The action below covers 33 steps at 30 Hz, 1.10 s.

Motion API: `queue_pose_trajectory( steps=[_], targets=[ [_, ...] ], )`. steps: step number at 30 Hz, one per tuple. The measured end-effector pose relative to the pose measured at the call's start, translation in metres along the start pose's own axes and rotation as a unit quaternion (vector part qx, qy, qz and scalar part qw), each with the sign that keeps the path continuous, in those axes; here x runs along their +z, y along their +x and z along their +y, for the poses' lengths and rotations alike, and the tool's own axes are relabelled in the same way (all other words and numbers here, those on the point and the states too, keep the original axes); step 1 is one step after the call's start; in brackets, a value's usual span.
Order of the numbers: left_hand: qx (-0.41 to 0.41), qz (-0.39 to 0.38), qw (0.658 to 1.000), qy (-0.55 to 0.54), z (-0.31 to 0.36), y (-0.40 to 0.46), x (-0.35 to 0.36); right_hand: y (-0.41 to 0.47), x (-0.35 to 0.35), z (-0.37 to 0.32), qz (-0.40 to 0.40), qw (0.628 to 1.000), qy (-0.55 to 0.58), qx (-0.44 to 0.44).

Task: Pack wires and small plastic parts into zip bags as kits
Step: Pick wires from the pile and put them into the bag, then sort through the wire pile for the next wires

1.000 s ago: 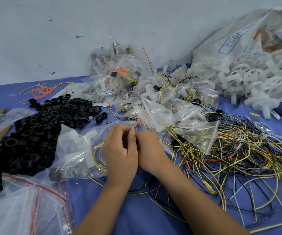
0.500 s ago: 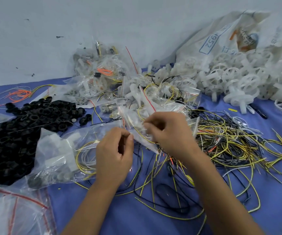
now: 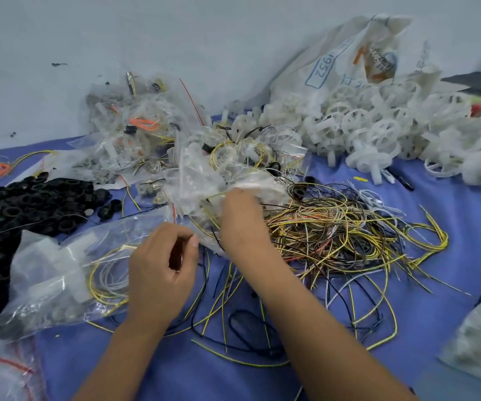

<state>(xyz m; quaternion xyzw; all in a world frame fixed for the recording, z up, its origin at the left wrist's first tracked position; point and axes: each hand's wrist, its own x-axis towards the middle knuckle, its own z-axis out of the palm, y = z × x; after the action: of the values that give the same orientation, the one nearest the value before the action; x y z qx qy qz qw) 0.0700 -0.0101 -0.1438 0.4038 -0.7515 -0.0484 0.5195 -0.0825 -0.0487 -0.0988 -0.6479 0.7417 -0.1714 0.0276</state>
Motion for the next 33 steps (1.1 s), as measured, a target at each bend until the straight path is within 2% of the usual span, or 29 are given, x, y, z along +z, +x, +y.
queue_pose_trajectory(
  steps=[4,7,10,11,13,16,18,21,28,33],
  targets=[
    [-0.022,0.0,1.0,-0.001,-0.001,0.0,0.0,0.014,-0.006,-0.018,-0.049,0.997,-0.009,-0.061],
    [-0.025,0.002,1.0,-0.003,0.0,0.001,-0.001,0.023,-0.032,0.003,-0.109,0.984,0.131,-0.047],
    [-0.007,0.004,1.0,-0.001,0.003,0.001,-0.002,0.02,-0.062,0.039,-0.087,0.976,0.197,-0.01],
    [0.0,0.002,1.0,0.001,0.004,0.001,-0.002,0.019,-0.069,0.055,-0.071,0.981,0.183,0.005],
    [0.014,-0.002,1.0,0.006,0.006,0.002,-0.002,0.018,-0.079,0.087,-0.052,0.996,0.075,0.025],
    [0.042,-0.009,0.999,0.011,0.012,0.004,-0.001,0.015,-0.087,0.123,-0.106,0.991,-0.059,0.05],
    [0.063,-0.023,0.998,0.009,0.017,0.005,0.001,0.013,-0.088,0.135,-0.158,0.984,-0.075,0.046],
    [0.083,-0.049,0.995,0.01,0.023,0.008,0.006,0.014,-0.085,0.141,-0.186,0.979,-0.075,0.027],
    [0.1,-0.065,0.993,0.004,0.048,0.029,0.022,0.017,-0.067,0.146,-0.131,0.989,-0.064,-0.008],
    [0.029,-0.097,0.995,-0.004,0.062,0.053,0.056,0.012,-0.072,0.142,-0.056,0.99,0.076,-0.108]
  ],
)
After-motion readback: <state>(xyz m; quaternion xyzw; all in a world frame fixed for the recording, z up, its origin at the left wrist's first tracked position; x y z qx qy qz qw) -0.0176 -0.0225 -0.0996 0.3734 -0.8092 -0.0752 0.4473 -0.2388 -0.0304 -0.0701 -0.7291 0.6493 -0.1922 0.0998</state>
